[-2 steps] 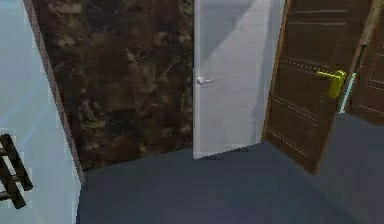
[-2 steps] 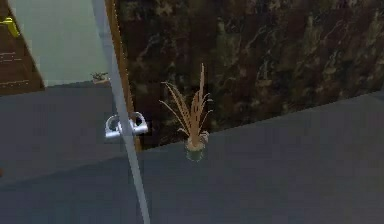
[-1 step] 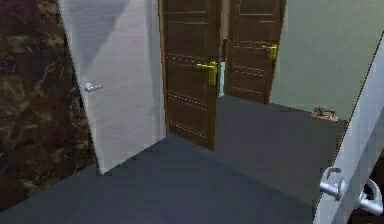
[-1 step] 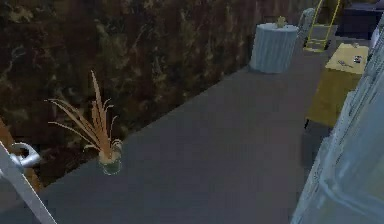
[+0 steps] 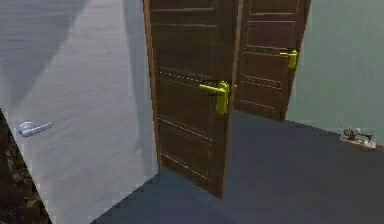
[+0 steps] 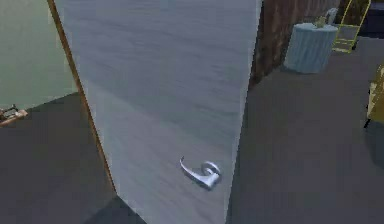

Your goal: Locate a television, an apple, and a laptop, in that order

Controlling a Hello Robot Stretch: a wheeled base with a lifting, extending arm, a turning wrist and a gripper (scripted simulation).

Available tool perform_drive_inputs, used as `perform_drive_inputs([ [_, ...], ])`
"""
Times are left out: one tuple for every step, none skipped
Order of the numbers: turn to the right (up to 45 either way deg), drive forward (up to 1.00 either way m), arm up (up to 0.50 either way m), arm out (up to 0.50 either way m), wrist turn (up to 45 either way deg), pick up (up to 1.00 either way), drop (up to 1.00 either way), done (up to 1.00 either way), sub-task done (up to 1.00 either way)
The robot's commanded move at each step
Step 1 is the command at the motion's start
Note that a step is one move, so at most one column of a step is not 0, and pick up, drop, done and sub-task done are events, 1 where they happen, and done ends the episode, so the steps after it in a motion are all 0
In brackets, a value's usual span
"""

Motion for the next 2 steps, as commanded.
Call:
perform_drive_inputs([
  [30.0,0.00,0.00,0.00,0.0,0.00,0.00,0.00,0.00],
  [0.0,1.00,0.00,0.00,0.0,0.00,0.00,0.00,0.00],
])
